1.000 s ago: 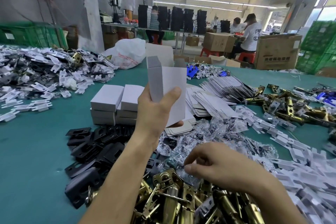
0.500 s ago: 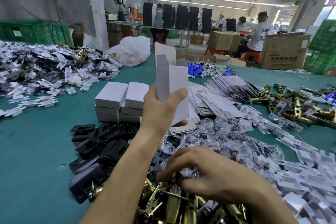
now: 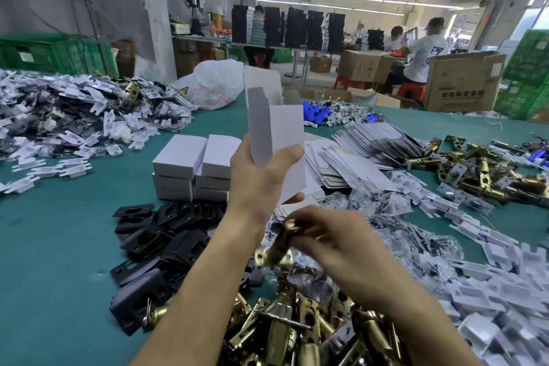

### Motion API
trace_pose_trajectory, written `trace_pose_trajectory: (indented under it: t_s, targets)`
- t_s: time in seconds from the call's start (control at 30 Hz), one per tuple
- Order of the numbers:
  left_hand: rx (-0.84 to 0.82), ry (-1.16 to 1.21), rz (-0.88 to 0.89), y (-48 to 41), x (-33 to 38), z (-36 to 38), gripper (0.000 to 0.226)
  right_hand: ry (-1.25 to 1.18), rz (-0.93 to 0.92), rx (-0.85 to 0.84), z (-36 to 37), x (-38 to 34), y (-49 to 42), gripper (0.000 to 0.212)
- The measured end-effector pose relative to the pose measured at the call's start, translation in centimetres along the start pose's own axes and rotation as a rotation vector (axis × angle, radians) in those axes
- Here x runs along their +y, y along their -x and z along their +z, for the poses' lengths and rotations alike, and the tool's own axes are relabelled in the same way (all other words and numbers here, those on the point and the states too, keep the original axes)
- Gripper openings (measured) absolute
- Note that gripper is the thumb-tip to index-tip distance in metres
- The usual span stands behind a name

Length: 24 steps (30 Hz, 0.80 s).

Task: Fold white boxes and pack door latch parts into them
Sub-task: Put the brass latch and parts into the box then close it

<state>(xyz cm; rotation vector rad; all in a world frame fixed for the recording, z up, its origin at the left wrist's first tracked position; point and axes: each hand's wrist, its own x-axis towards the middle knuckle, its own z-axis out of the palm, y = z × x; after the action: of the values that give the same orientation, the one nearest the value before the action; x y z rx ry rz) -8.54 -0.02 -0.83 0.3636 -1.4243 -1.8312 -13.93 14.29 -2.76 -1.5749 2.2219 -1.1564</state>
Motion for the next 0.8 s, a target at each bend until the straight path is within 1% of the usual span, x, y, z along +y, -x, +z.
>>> trace_pose_trajectory:
  t_s: [0.1,0.17,0.23,0.3,0.37,0.43,0.53,0.7,0.8]
  targets:
    - [-0.010,-0.005,0.071,0.1,0.0,0.0,0.045,-0.128,0.039,0.263,-3.1,0.5,0.4,0.027]
    - [-0.049,-0.031,0.060,0.1,-0.2,-0.1,0.048,-0.194,0.031,0.504,-5.1,0.8,0.8,0.025]
    - [-0.165,-0.120,-0.016,0.3,-0.6,-0.2,0.050,-0.245,-0.030,0.728,-6.6,0.8,1.1,0.024]
    - [-0.335,-0.227,-0.118,0.5,-1.2,-0.1,0.050,-0.325,-0.119,0.838,-7.5,0.6,1.4,0.024]
    - [-0.473,-0.292,-0.178,0.7,-1.9,0.0,0.051,-0.431,-0.185,0.837,-7.9,0.0,1.6,0.022]
    - [-0.557,-0.290,-0.203,0.7,-2.3,-0.1,0.054,-0.449,-0.225,0.780,-8.1,-0.5,1.7,0.023]
    - [-0.621,-0.253,-0.225,0.6,-2.4,-0.5,0.052,-0.392,-0.263,0.715,-7.9,-1.1,1.5,0.028]
    - [-0.769,-0.211,-0.270,0.7,-1.9,-0.7,0.043,-0.394,-0.308,0.792,-8.4,-0.9,1.2,0.031]
    - [-0.780,-0.172,-0.277,0.9,-1.8,-0.6,0.041,-0.316,-0.322,0.773,-8.4,-0.8,0.9,0.034]
